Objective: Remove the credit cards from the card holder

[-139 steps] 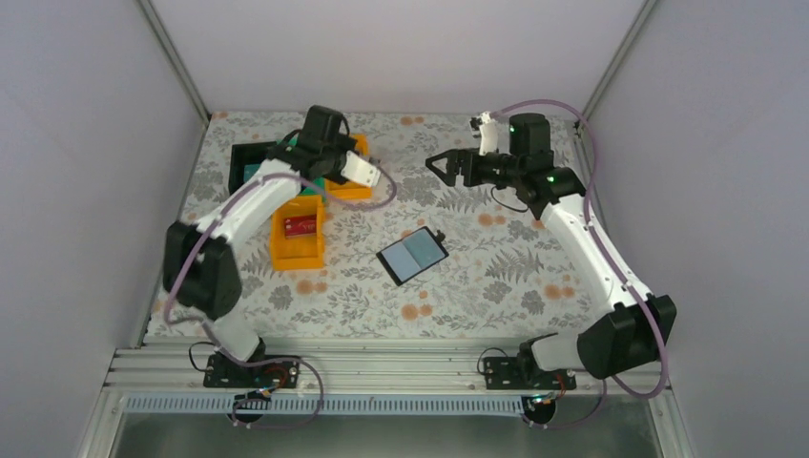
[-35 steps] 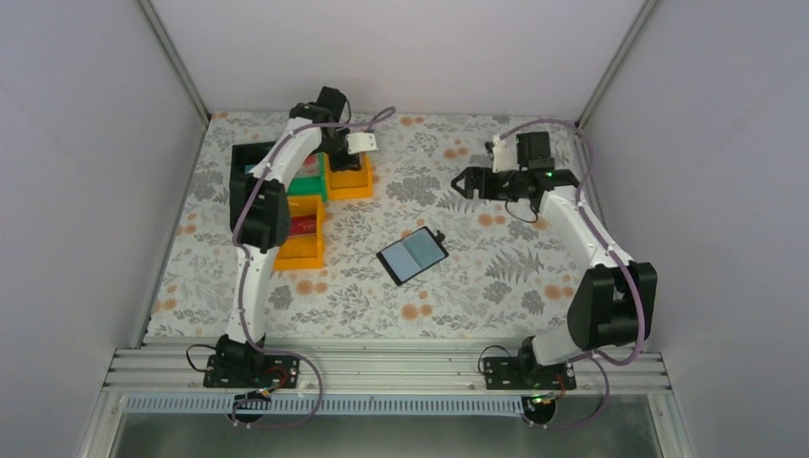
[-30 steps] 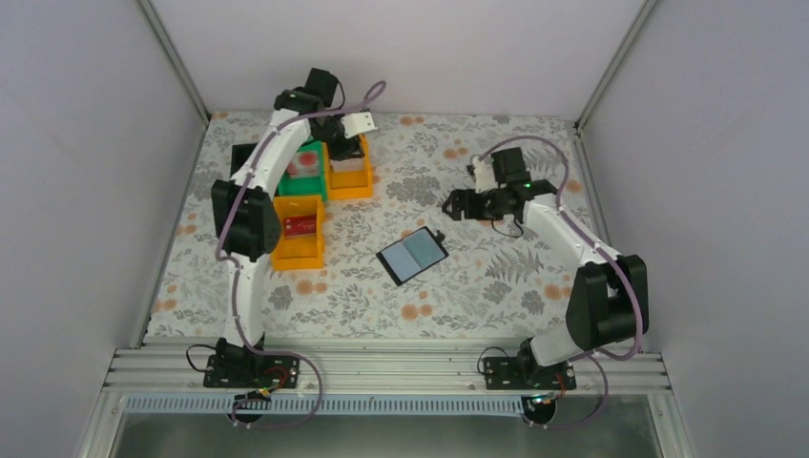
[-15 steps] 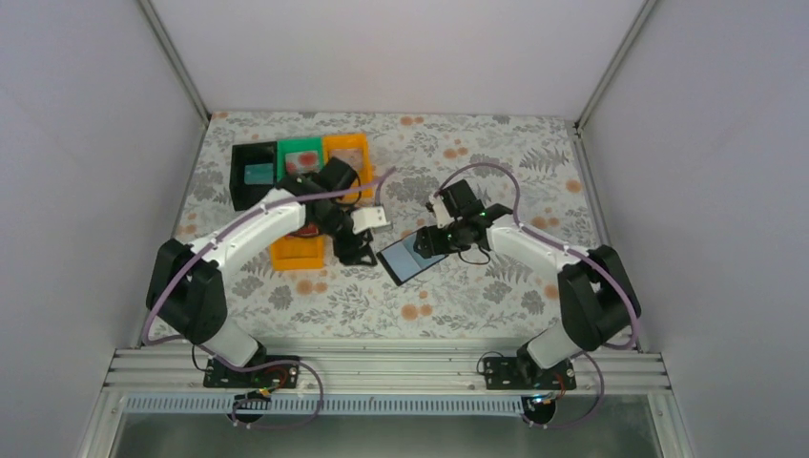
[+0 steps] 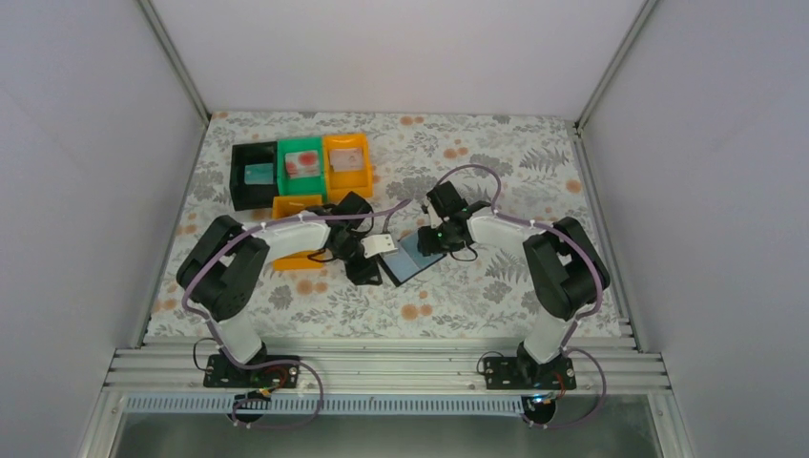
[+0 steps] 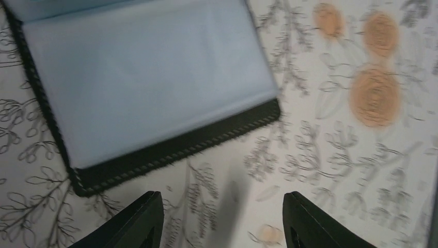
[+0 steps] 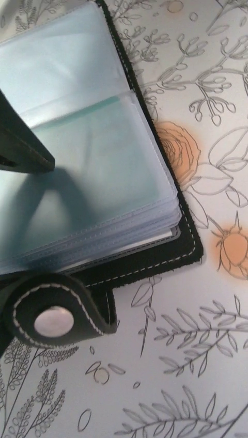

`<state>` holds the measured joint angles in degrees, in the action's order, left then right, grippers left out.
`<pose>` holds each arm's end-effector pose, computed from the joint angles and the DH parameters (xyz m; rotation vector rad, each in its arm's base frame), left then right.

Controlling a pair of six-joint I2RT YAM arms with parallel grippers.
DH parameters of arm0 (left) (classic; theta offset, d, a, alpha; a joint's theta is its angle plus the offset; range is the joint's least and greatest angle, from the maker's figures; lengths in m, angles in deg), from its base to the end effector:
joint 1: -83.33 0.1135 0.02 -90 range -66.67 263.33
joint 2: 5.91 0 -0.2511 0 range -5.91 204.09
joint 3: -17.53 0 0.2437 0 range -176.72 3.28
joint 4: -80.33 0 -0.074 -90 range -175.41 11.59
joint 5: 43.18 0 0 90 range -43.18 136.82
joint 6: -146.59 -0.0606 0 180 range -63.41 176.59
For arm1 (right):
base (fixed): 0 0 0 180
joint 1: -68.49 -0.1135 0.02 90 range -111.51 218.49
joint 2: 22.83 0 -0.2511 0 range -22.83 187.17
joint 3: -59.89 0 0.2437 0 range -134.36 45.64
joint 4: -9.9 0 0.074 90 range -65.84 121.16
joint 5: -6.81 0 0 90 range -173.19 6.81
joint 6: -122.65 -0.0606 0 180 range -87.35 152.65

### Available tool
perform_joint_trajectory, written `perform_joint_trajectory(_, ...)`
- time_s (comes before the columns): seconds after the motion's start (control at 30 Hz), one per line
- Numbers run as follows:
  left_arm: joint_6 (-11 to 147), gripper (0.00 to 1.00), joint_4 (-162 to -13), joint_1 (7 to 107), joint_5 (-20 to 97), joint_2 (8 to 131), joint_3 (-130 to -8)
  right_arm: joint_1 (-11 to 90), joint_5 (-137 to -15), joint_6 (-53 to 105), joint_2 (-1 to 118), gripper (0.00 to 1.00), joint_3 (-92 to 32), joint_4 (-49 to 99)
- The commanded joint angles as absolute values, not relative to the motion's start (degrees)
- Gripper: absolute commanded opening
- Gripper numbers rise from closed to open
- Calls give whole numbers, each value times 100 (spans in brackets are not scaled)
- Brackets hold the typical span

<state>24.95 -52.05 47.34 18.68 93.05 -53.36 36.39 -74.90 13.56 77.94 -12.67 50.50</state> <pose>0.2305 -0.2027 0.1234 1.6466 2.2985 -0.7212 0.2750 0.1828 0.1201 -0.3601 2.8183 0.4153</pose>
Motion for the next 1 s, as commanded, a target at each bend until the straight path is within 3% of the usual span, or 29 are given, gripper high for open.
perform_joint_trajectory(0.0,2658,57,-6048,4723,2184,9580,-5128,3585,-7111,1304,7834,46,-1162,4972)
perform_joint_trajectory(0.2,2693,56,-6697,4727,2416,9787,-4713,3579,-5700,1286,7295,41,-1008,4792)
perform_joint_trajectory(0.4,2581,55,-6879,4808,2654,9786,-4647,3570,-5129,1242,7004,40,-936,4597)
perform_joint_trajectory(0.73,2540,55,-6826,5030,2464,9790,-4686,3570,-5731,1124,7726,27,-1251,4591)
perform_joint_trajectory(0.97,2541,55,-6805,5043,2462,9776,-4761,3560,-6891,870,7831,36,-1329,4830)
